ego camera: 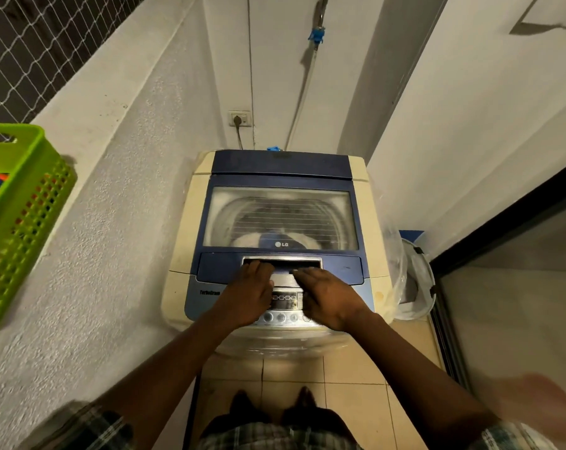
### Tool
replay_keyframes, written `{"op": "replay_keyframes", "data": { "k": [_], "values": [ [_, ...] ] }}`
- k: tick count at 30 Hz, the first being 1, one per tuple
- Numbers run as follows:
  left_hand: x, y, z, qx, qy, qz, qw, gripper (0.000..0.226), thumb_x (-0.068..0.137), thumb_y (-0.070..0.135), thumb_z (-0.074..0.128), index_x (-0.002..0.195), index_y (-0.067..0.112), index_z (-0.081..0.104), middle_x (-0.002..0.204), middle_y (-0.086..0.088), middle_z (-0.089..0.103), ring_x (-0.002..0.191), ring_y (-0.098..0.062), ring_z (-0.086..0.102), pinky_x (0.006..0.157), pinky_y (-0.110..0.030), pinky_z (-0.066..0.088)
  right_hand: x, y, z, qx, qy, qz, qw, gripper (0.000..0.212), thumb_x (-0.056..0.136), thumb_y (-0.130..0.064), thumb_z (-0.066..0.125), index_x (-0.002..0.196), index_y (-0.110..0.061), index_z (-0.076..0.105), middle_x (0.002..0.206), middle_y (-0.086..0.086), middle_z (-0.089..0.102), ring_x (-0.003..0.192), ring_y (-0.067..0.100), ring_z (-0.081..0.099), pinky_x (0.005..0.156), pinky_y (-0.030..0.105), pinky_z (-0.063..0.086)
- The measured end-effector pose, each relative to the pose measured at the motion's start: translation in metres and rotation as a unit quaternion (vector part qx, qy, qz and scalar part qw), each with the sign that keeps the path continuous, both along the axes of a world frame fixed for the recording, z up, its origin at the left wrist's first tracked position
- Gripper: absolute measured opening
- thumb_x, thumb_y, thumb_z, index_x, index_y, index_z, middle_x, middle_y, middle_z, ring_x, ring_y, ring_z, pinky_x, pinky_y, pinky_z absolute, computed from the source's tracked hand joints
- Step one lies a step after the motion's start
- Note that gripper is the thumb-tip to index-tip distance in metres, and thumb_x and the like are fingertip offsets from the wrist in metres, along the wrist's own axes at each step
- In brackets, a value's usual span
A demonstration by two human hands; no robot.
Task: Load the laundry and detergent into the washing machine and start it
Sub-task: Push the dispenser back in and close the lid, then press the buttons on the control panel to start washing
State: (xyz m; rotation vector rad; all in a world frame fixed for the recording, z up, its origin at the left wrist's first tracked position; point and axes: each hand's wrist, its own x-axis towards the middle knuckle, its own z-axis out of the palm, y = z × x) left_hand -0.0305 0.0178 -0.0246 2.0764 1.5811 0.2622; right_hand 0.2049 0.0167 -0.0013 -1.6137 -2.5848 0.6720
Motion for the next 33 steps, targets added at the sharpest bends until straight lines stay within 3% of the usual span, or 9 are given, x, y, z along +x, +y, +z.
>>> {"op": "replay_keyframes", "data": {
  "k": [3, 7, 11, 16, 22, 29, 33],
  "values": [
    [-0.007, -0.023, 0.011, 0.047, -0.068, 0.033, 0.996, 0.038, 0.104, 0.029, 0.044, 0.138, 0.014, 0.051, 0.136, -0.009, 0.053, 0.118, -0.022, 0.055, 0.097, -0.039, 0.052, 0.017, -0.021, 0.012, 0.010, 0.056, -0.066, 0.996, 0.062, 0.094, -0.023, 0.054, 0.155, -0.021, 0.046, 0.160, 0.002, 0.047, 0.145, 0.024, 0.043, 0.113, 0.034, 0.042],
    [-0.019, -0.055, 0.017, 0.052, -0.061, 0.081, 0.994, 0.042, 0.103, 0.027, 0.052, 0.144, 0.017, 0.046, 0.135, -0.008, 0.053, 0.116, -0.021, 0.057, 0.091, -0.035, 0.056, 0.040, -0.044, 0.012, 0.047, 0.083, -0.149, 0.984, 0.051, 0.095, -0.036, 0.043, 0.143, -0.024, 0.056, 0.138, -0.001, 0.061, 0.120, 0.021, 0.060, 0.089, 0.035, 0.056],
    [-0.011, -0.091, 0.013, 0.023, -0.037, 0.102, 0.994, 0.051, 0.102, 0.031, 0.052, 0.150, 0.023, 0.039, 0.139, -0.004, 0.050, 0.122, -0.017, 0.051, 0.090, -0.031, 0.055, 0.061, -0.066, -0.005, 0.046, 0.090, -0.192, 0.976, 0.044, 0.098, -0.020, 0.053, 0.141, -0.023, 0.059, 0.125, 0.000, 0.063, 0.111, 0.022, 0.065, 0.086, 0.037, 0.059],
    [0.004, -0.120, 0.004, -0.003, -0.035, 0.139, 0.990, 0.054, 0.101, 0.028, 0.052, 0.152, 0.025, 0.036, 0.145, -0.003, 0.045, 0.123, -0.014, 0.049, 0.089, -0.027, 0.055, 0.066, -0.079, -0.018, 0.042, 0.072, -0.185, 0.979, 0.041, 0.099, -0.016, 0.053, 0.139, -0.018, 0.060, 0.112, 0.003, 0.065, 0.103, 0.023, 0.064, 0.081, 0.037, 0.059],
    [0.014, -0.136, -0.002, -0.020, -0.023, 0.169, 0.985, 0.059, 0.102, 0.027, 0.052, 0.156, 0.029, 0.029, 0.141, -0.001, 0.049, 0.120, -0.013, 0.051, 0.091, -0.027, 0.054, 0.067, -0.079, -0.021, 0.047, 0.002, -0.146, 0.988, 0.046, 0.097, -0.016, 0.053, 0.143, -0.017, 0.055, 0.113, 0.004, 0.061, 0.103, 0.025, 0.060, 0.071, 0.035, 0.055],
    [0.020, -0.135, -0.004, -0.029, -0.008, 0.177, 0.984, 0.060, 0.103, 0.029, 0.049, 0.159, 0.029, 0.026, 0.145, -0.001, 0.045, 0.125, -0.015, 0.049, 0.093, -0.029, 0.055, 0.063, -0.077, -0.021, 0.054, -0.029, -0.136, 0.989, 0.032, 0.092, -0.010, 0.058, 0.124, -0.017, 0.059, 0.107, 0.003, 0.058, 0.097, 0.023, 0.059, 0.062, 0.027, 0.040],
    [0.020, -0.132, -0.004, -0.026, 0.001, 0.173, 0.985, 0.060, 0.102, 0.028, 0.049, 0.158, 0.028, 0.027, 0.144, -0.001, 0.045, 0.124, -0.015, 0.050, 0.091, -0.031, 0.056, 0.060, -0.075, -0.021, 0.053, -0.028, -0.142, 0.988, 0.024, 0.094, -0.012, 0.057, 0.117, -0.018, 0.059, 0.105, 0.003, 0.056, 0.097, 0.023, 0.058, 0.063, 0.030, 0.048]
  ]
}}
